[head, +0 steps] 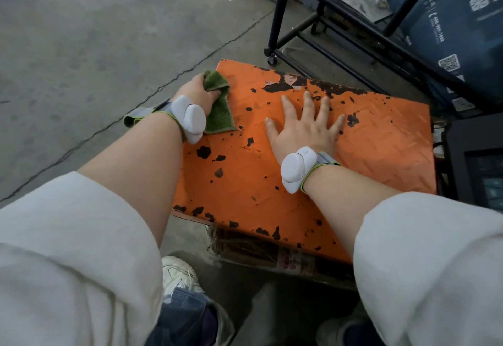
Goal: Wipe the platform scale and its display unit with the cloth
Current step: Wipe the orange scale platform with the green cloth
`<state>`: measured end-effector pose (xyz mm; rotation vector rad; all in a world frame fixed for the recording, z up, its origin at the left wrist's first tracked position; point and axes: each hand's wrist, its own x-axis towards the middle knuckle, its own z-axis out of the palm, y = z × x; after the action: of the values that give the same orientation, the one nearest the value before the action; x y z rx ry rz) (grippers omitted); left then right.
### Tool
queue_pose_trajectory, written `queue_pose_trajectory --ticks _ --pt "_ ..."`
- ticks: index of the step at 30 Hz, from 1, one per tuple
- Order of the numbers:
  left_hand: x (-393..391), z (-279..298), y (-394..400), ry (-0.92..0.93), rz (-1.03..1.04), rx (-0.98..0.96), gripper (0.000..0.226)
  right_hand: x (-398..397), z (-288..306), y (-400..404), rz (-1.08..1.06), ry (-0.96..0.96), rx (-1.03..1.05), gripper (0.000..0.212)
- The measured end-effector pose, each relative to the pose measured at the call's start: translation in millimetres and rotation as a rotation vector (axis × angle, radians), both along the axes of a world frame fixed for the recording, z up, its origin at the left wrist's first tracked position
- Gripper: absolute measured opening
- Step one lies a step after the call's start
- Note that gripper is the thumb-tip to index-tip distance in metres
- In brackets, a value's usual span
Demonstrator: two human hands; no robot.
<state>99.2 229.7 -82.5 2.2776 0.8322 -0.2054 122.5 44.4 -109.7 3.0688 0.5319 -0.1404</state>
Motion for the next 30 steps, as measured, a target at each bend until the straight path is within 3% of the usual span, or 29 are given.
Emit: queue_pose_trajectory --ticks 4,9,11,15,18,22,27,30 --pt "-7.8 -0.2 10.4 0.081 -0.062 0.073 0.041 -1.0 1.1 0.0 0.000 0.000 0.003 0.064" --pt "-17.7 2.1 26.1 0.393 -0.109 0.137 0.048 -1.9 1.3 1.2 -0.002 0.005 -0.001 0.064" --pt "-14.8 4.7 26.0 0.375 -0.117 0.158 0.047 -1.7 1.4 1.0 -0.001 0.004 0.000 0.063" --pt "0.6 -1.7 10.2 0.060 -0.047 0.055 0.040 -1.6 1.2 1.1 -0.006 0.000 0.002 0.063" --pt "8.1 -6.8 3.5 -0.021 -0.018 0.035 0.044 -1.3 0.3 1.8 -0.008 -0.003 0.001 0.063" --pt "-2.6 -4.9 14.2 0.071 -0.070 0.079 0.039 -2.2 -0.2 1.6 -0.002 -0.005 0.002 0.063" --pt "-26.3 2.9 27.6 0.377 -0.166 0.112 0.050 -2.5 -0.4 1.3 0.000 -0.011 -0.001 0.064" --pt "-23.3 5.0 27.6 0.337 -0.147 0.112 0.050 -2.5 0.2 1.7 0.000 -0.015 0.000 0.063"
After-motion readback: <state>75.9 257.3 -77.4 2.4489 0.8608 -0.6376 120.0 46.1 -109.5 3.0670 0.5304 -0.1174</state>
